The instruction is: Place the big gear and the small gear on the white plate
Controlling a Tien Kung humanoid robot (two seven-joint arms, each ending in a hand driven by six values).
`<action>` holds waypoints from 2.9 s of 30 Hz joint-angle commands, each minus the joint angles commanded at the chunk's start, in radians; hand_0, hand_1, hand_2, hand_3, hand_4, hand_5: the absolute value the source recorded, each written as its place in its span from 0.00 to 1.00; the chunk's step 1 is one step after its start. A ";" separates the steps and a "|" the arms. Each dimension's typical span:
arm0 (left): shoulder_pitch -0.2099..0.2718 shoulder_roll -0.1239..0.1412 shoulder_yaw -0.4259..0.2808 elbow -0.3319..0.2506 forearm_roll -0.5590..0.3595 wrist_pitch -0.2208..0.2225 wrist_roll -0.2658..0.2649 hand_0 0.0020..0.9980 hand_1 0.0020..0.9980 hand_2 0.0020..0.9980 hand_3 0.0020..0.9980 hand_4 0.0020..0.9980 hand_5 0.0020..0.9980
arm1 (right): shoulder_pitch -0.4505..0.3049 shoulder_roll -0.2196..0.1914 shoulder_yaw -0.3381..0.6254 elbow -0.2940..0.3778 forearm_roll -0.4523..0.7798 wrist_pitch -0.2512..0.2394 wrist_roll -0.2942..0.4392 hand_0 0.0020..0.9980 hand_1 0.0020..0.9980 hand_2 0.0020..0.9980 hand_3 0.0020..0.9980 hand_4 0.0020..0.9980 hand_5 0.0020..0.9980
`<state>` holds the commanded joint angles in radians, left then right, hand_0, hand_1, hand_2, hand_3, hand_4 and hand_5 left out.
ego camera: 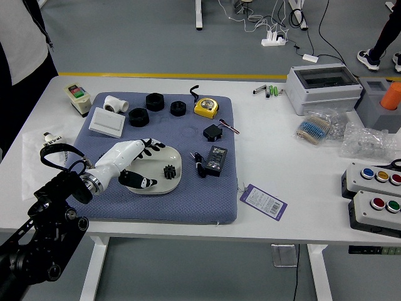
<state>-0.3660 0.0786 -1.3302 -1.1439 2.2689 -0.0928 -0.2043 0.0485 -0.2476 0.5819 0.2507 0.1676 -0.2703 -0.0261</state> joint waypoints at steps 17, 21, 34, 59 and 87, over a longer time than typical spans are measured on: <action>-0.097 0.120 -0.091 0.111 0.000 -0.043 -0.040 0.57 0.71 0.80 0.81 0.90 0.00 | -0.002 0.001 -0.007 -0.002 0.005 0.000 -0.002 0.71 0.72 0.75 0.57 0.80 0.66; -0.118 0.154 -0.063 0.125 0.000 -0.055 -0.044 0.57 0.71 0.80 0.81 0.90 0.00 | -0.002 0.001 -0.005 -0.002 0.005 0.001 -0.003 0.71 0.72 0.75 0.57 0.80 0.66; -0.168 0.227 0.080 0.160 0.000 -0.101 -0.041 0.63 0.76 0.84 0.83 0.89 0.00 | -0.001 0.002 -0.003 -0.003 0.006 0.002 -0.005 0.71 0.72 0.75 0.57 0.80 0.66; -0.253 0.209 0.169 0.364 0.000 -0.054 -0.055 0.48 0.65 0.72 0.71 0.55 0.00 | 0.003 0.001 -0.004 -0.002 0.008 0.000 -0.004 0.71 0.72 0.75 0.57 0.80 0.66; -0.258 0.197 0.153 0.399 0.000 -0.048 -0.060 0.43 0.49 0.51 0.52 0.26 0.00 | 0.001 0.000 -0.001 0.000 0.005 -0.001 -0.004 0.71 0.72 0.75 0.57 0.80 0.66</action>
<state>-0.6236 0.2754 -1.1777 -0.7446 2.2689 -0.1403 -0.2642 0.0499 -0.2476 0.5811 0.2502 0.1729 -0.2714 -0.0297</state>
